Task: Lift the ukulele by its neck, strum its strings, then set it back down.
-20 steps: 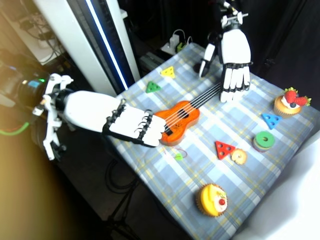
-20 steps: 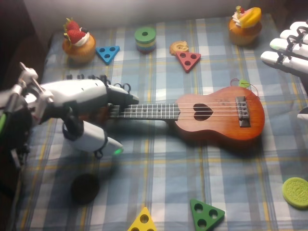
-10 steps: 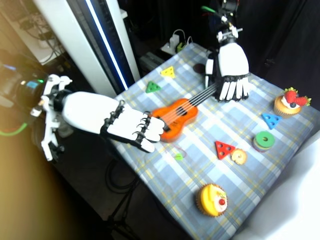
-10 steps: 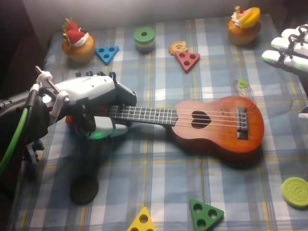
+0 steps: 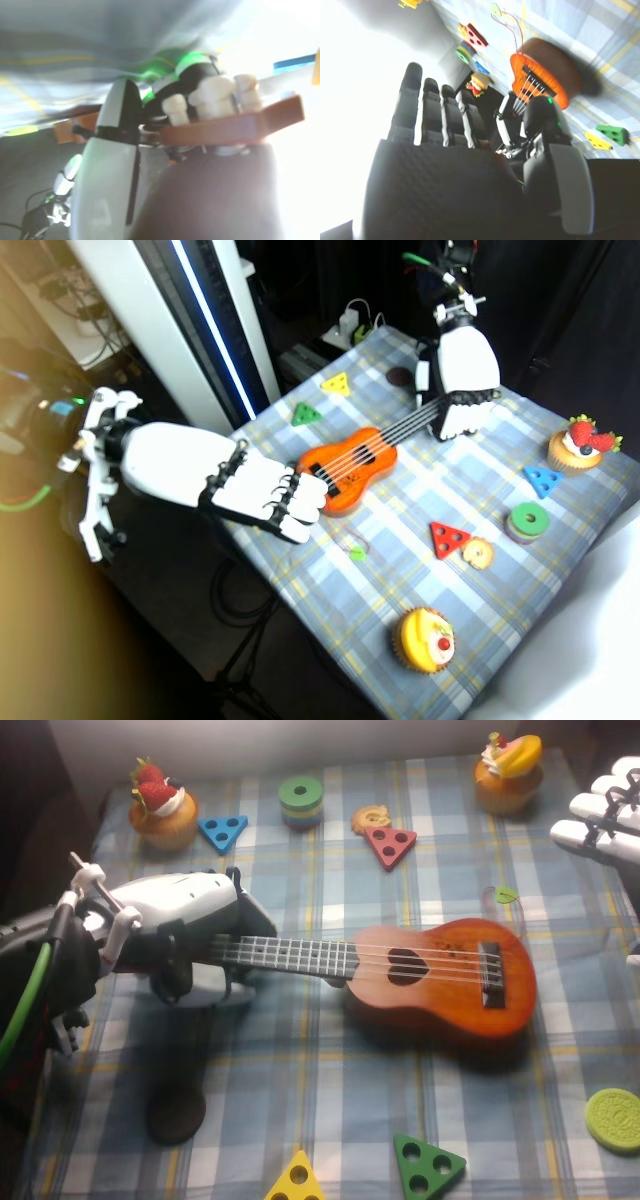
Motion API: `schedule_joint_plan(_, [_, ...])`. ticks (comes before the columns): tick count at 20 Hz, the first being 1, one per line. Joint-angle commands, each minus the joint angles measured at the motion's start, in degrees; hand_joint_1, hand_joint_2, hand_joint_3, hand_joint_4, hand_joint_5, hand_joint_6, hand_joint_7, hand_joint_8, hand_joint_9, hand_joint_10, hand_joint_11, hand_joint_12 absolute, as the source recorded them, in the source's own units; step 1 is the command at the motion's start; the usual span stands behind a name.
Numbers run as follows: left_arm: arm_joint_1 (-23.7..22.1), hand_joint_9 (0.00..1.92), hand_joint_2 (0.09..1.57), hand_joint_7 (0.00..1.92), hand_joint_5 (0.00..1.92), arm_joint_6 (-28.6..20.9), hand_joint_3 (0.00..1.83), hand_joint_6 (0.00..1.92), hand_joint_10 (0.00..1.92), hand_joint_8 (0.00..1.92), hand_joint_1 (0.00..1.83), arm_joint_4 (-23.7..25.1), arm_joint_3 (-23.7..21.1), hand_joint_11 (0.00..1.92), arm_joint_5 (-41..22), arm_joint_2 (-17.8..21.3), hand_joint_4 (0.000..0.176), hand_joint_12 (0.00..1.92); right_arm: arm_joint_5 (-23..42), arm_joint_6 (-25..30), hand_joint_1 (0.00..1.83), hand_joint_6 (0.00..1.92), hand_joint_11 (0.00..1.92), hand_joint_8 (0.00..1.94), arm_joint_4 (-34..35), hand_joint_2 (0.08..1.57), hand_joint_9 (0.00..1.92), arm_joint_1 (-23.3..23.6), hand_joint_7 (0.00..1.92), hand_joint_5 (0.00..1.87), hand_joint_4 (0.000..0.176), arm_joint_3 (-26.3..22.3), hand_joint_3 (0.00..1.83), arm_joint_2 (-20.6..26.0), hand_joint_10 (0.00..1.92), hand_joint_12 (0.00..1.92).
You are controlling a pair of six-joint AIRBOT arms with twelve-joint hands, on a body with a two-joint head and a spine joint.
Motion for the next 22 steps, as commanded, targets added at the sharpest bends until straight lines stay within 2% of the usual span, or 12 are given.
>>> schedule_joint_plan(1, [-0.4,1.38,1.09,1.20,0.97,-0.4,0.00,1.92,1.92,1.92,1.53,1.1,-0.3,1.44,-2.2,0.2,0.000,1.92,8.2,-0.1,0.31,0.00,0.00,0.00,0.2,1.29,0.00,0.8,0.00,0.00,0.000,0.0,0.00,0.8,0.00,0.00])
schedule_joint_plan(2, [-0.6,1.42,1.10,1.23,0.98,-0.7,0.00,1.92,1.92,1.92,1.54,1.5,-0.5,1.48,-2.5,0.5,0.000,1.92,8.8,-0.1,0.37,0.00,0.00,0.00,0.2,1.30,0.00,0.8,0.00,0.00,0.000,-0.3,0.00,1.1,0.00,0.22])
schedule_joint_plan(4, [-0.8,1.34,1.11,1.19,0.96,-1.3,0.00,1.92,1.92,1.92,1.54,1.8,-0.9,1.38,-3.6,1.0,0.000,1.92,10.4,0.0,0.36,0.00,0.00,0.00,0.2,1.32,0.00,0.8,0.00,0.00,0.000,-0.9,0.01,1.9,0.00,0.24])
schedule_joint_plan(9, [-1.3,1.39,1.09,1.21,0.94,-5.0,0.00,1.92,1.92,1.92,1.60,4.7,-2.1,1.34,-7.1,2.5,0.000,1.92,14.4,3.2,0.51,0.00,0.00,0.00,-1.6,1.38,0.00,0.8,0.00,0.00,0.000,-1.6,0.00,3.1,0.00,0.00])
schedule_joint_plan(10, [-1.7,1.46,1.07,1.26,0.94,-5.0,0.00,1.92,1.92,1.92,1.61,5.1,-2.1,1.38,-7.4,2.5,0.000,1.92,14.5,4.3,0.36,0.02,0.00,0.00,-2.5,1.31,0.00,0.8,0.00,0.06,0.000,-1.4,0.00,3.1,0.00,0.00])
schedule_joint_plan(15, [-2.8,1.52,1.12,1.35,0.98,-5.0,0.01,1.92,1.92,1.92,1.57,6.0,-2.3,1.40,-10.1,2.5,0.000,1.92,12.8,12.4,0.21,0.00,0.00,0.00,-7.1,1.25,0.00,2.5,0.00,0.03,0.004,1.2,0.00,1.0,0.00,0.00])
schedule_joint_plan(16, [-3.0,1.48,1.15,1.32,0.97,-5.0,0.02,1.92,1.92,1.92,1.52,6.0,-2.3,1.35,-10.8,2.5,0.000,1.92,11.9,12.8,0.28,0.00,0.00,0.00,-8.2,1.25,0.00,3.3,0.00,0.03,0.026,1.5,0.01,0.4,0.00,0.00])
schedule_joint_plan(17, [-3.4,1.45,1.15,1.29,0.97,-5.0,0.02,1.92,1.92,1.92,1.53,6.2,-2.3,1.36,-11.1,2.5,0.000,1.92,11.3,12.9,0.41,0.01,0.00,0.00,-8.9,1.29,0.00,3.8,0.00,0.04,0.022,1.5,0.02,0.0,0.00,0.00])
schedule_joint_plan(19, [-4.2,1.44,1.16,1.26,0.97,-5.0,0.02,1.92,1.92,1.92,1.51,6.7,-2.3,1.38,-11.5,2.5,0.000,1.92,9.5,14.7,0.65,0.03,0.00,0.04,-10.9,1.32,0.21,5.3,0.16,0.12,0.034,2.3,0.00,-1.1,0.05,1.11])
schedule_joint_plan(20, [-4.4,1.43,1.16,1.25,0.98,-5.0,0.02,1.92,1.92,1.92,1.50,6.8,-2.2,1.38,-11.6,2.5,0.000,1.92,8.8,16.7,1.16,0.02,0.81,1.15,-12.1,1.28,0.84,5.8,0.62,0.16,0.000,3.0,0.00,-1.6,1.23,1.70])
schedule_joint_plan(21, [-4.5,1.42,1.17,1.25,0.98,-5.0,0.01,1.92,1.92,1.92,1.50,6.9,-2.2,1.38,-11.9,2.5,0.000,1.92,7.6,20.0,0.84,0.02,0.05,0.39,-14.3,1.36,0.03,6.8,0.03,0.26,0.024,4.2,0.00,-2.4,0.44,1.50])
schedule_joint_plan(22, [-4.7,1.42,1.17,1.25,0.98,-5.0,0.01,1.92,1.92,1.92,1.50,7.0,-2.2,1.38,-12.1,2.5,0.000,1.92,6.4,22.5,0.84,0.02,0.05,0.39,-16.0,1.36,0.03,7.8,0.03,0.26,0.024,5.0,0.00,-3.1,0.44,1.50])
